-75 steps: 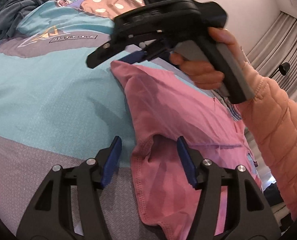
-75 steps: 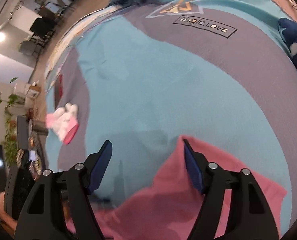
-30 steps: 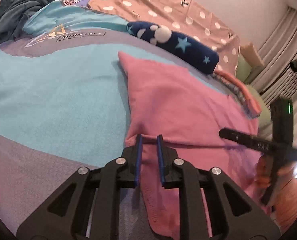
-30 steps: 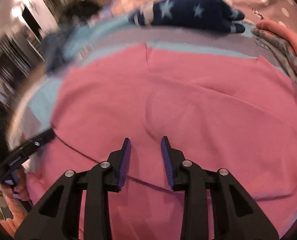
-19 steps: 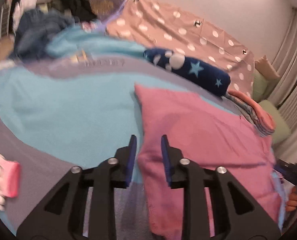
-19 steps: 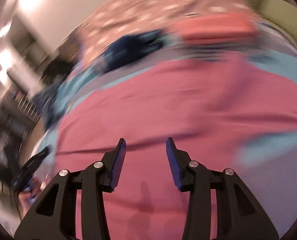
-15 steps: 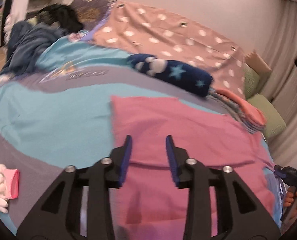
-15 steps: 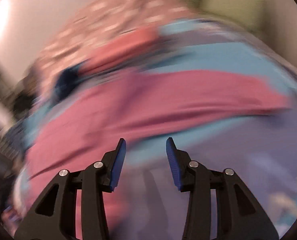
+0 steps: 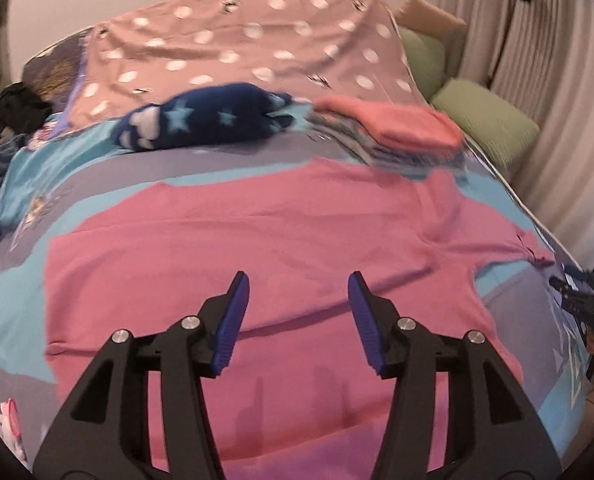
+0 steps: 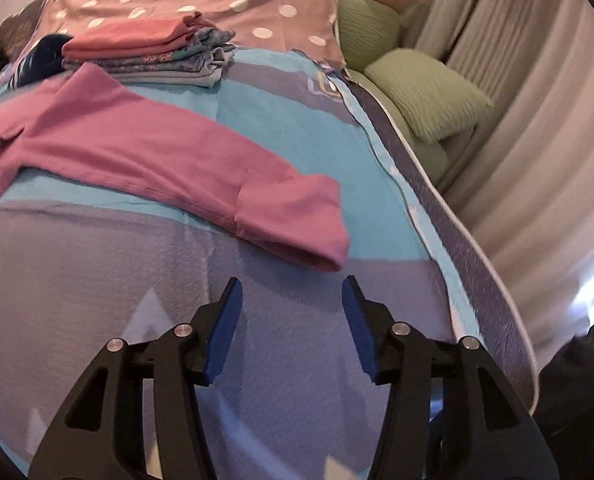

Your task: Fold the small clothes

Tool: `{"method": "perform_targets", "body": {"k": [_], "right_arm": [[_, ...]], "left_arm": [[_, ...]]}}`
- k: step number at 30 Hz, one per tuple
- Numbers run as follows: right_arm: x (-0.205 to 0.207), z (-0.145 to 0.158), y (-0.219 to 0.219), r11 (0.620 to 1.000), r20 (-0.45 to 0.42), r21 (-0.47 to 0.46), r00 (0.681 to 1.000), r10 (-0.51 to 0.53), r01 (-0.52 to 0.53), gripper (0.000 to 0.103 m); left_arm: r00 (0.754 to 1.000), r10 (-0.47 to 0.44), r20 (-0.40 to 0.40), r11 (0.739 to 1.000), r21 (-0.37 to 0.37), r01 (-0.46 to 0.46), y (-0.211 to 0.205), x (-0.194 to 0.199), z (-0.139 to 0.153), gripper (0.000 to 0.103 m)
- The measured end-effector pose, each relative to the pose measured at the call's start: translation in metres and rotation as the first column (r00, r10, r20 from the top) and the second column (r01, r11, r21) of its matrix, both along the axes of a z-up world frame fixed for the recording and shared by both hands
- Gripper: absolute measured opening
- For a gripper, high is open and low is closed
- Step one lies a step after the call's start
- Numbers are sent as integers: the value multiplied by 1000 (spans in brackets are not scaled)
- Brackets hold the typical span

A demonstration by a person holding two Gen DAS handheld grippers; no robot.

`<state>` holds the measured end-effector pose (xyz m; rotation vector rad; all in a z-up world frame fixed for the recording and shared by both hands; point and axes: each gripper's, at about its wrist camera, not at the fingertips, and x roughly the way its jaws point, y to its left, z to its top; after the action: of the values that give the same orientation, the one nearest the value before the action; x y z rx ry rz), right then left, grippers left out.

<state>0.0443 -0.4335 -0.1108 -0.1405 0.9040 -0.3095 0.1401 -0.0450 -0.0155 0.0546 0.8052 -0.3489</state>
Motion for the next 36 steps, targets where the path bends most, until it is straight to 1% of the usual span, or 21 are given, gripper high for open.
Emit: {"method": "perform_targets", "body": {"k": [2, 6, 7, 8, 9, 10, 12, 13, 14, 16, 17, 18, 19, 20, 21, 23, 25, 27, 30, 33, 36], "right_arm": [[6, -1, -2, 999, 0, -28, 1000, 19, -19, 52], [26, -9, 1, 992, -19, -88, 995, 94, -95, 52], [28, -9, 2, 987, -24, -112, 994, 111, -113, 42], [31, -9, 3, 985, -26, -119, 992, 121, -123, 15], [33, -8, 0, 988, -29, -102, 993, 117, -120, 0], [35, -5, -5, 993, -20, -70, 995, 95, -97, 1], [34, 7, -19, 998, 42, 41, 998, 36, -38, 1], [31, 15, -26, 993, 77, 116, 997, 5, -14, 1], [26, 26, -35, 975, 127, 222, 992, -25, -3, 1], [21, 42, -42, 935, 189, 355, 981, -51, -20, 1], [18, 51, -44, 901, 224, 432, 973, -63, -41, 1], [17, 56, -45, 882, 239, 468, 969, -66, -55, 1], [17, 65, -44, 849, 260, 522, 963, -67, -83, 1], [17, 69, -42, 832, 268, 546, 961, -66, -95, 1], [17, 74, -39, 805, 276, 582, 959, -63, -114, 1], [18, 85, -26, 783, 282, 604, 959, -38, -147, 1], [23, 95, -7, 778, 289, 602, 957, -3, -179, 1], [29, 103, 13, 753, 304, 619, 952, 32, -223, 1], [47, 117, 50, 704, 327, 646, 940, 95, -296, 1], [68, 133, 95, 658, 342, 661, 925, 164, -360, 1], [89, 151, 147, 607, 369, 670, 901, 228, -428, 1]], "left_arm": [[999, -27, -24, 1000, -9, 26, -20, 2, -6, 54], [997, -53, -53, 999, -4, 53, -42, 5, -17, 56], [997, -54, -60, 999, 0, 54, -46, 7, -20, 56], [996, -52, -69, 999, 2, 53, -48, 9, -23, 56], [996, -50, -74, 999, 2, 50, -49, 10, -25, 56], [996, -45, -79, 999, 3, 45, -49, 12, -27, 56], [996, -27, -90, 1000, -3, 26, -43, 16, -31, 56], [995, -15, -95, 1000, -6, 14, -40, 19, -33, 56], [995, -7, -98, 1000, -8, 6, -36, 21, -34, 56], [995, 13, -102, 1000, -14, -15, -27, 25, -36, 56], [994, 25, -106, 999, -17, -27, -23, 27, -36, 56], [993, 34, -109, 999, -27, -37, -18, 28, -37, 56], [993, 40, -111, 998, -39, -44, -14, 28, -36, 56], [993, 42, -111, 998, -48, -48, -9, 27, -35, 56], [993, 44, -108, 997, -60, -51, -4, 25, -34, 56], [994, 44, -101, 996, -72, -52, 5, 21, -31, 56], [994, 54, -97, 995, -82, -62, 18, 19, -28, 56], [993, 69, -96, 993, -92, -78, 30, 18, -26, 56], [991, 95, -92, 987, -122, -106, 52, 15, -22, 56], [992, 108, -72, 981, -155, -118, 76, 8, -16, 56], [992, 111, -57, 971, -206, -121, 98, 2, -13, 57]]}}
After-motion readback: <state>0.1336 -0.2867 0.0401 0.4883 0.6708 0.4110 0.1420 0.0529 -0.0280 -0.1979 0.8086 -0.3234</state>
